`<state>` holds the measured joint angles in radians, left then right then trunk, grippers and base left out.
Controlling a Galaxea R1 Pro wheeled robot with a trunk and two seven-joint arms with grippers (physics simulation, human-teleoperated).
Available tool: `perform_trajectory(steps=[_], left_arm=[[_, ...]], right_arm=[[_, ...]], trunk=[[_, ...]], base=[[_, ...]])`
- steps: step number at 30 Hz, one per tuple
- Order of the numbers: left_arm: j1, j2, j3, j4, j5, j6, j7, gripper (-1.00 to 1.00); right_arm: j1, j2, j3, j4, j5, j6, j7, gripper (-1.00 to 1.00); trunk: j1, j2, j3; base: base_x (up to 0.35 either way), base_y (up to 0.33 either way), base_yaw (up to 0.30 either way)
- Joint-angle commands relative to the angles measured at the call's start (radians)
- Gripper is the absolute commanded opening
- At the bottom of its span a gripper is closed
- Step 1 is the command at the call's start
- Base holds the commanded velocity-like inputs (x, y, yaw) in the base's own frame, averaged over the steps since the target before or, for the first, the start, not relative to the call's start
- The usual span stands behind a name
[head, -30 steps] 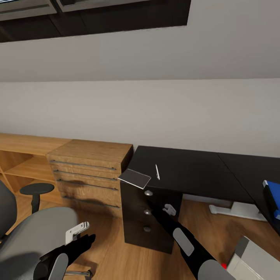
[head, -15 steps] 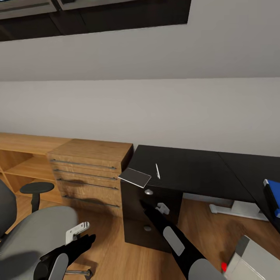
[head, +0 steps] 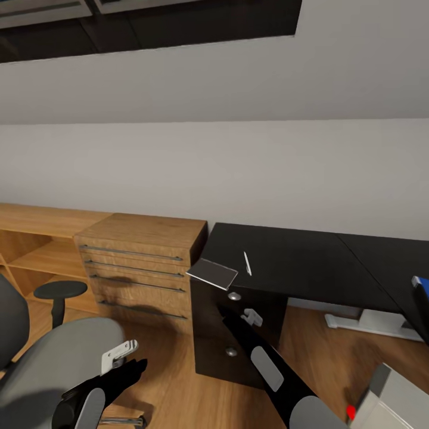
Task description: In the bedroom, organize the workspace by keeping the computer under the desk, ensuring the monitor is on the desk, placing the keyboard on the desk next to the monitor, placing the mouse on the desk next to the keyboard, moving the folder from the swivel chair onto the desk next to the mouse, stacking the notebook on top of the folder with the pen on top of the notebook, and positioning the swivel chair next to the desk.
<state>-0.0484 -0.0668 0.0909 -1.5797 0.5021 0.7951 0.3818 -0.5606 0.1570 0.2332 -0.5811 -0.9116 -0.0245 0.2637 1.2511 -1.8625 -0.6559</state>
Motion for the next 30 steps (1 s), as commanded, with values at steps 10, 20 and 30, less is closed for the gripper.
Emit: perform_trajectory(steps=[10,20,30], left_arm=[[-0.001,-0.001,0.001,0.0,0.011,0.002,0.008,1.0],[-0.001,-0.001,0.001,0.0,0.011,0.003,0.008,1.0],[-0.001,-0.001,0.001,0.0,0.013,0.004,0.008,1.0]], right_arm=[[-0.001,-0.002,-0.002,0.004,-0.012,-0.017,-0.001,1.0],[-0.001,0.001,-0.003,0.007,-0.02,-0.107,-0.007,1.0],[-0.001,0.007,0.003,0.009,-0.026,-0.115,-0.008,1.0]], trunk=[[0.0,0.0,-0.001],[-0.015,0.028,0.012],[-0.027,0.049,0.021]], base=[[0.102,0.075,0.0],[0.002,0.001,0.0],[0.0,0.0,0.0]])
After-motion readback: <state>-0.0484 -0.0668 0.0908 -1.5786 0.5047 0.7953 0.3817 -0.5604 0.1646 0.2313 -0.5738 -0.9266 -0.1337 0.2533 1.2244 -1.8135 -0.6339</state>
